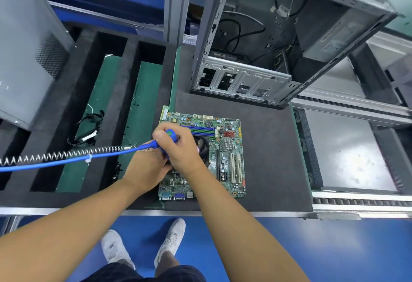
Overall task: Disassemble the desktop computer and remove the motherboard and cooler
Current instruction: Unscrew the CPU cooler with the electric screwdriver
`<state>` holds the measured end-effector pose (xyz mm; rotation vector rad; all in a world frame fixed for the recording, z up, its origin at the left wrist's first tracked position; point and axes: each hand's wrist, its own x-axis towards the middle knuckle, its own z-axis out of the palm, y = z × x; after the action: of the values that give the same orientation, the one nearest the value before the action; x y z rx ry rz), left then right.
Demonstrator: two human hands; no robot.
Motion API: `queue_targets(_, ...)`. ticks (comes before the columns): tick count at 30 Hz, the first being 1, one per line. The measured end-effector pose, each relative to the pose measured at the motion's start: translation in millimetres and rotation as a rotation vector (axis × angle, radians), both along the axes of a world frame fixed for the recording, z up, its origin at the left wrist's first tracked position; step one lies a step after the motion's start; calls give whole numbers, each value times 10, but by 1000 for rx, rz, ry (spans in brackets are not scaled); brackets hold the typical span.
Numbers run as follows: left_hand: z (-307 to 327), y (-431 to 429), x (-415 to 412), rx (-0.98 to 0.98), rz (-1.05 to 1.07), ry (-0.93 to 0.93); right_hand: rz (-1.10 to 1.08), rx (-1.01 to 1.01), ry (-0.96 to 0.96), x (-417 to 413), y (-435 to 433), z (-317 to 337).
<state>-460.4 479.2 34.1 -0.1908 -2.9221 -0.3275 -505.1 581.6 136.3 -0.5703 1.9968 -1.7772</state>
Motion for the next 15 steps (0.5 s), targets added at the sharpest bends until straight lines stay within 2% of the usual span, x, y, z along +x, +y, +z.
queue_targets(8,-17,17,-21,-123,-45,55,29,-46,-6,-68,20,-48)
queue_targets(15,-64,36,-64,-160,-100,-7,24,-83,-6,-205,74,-96)
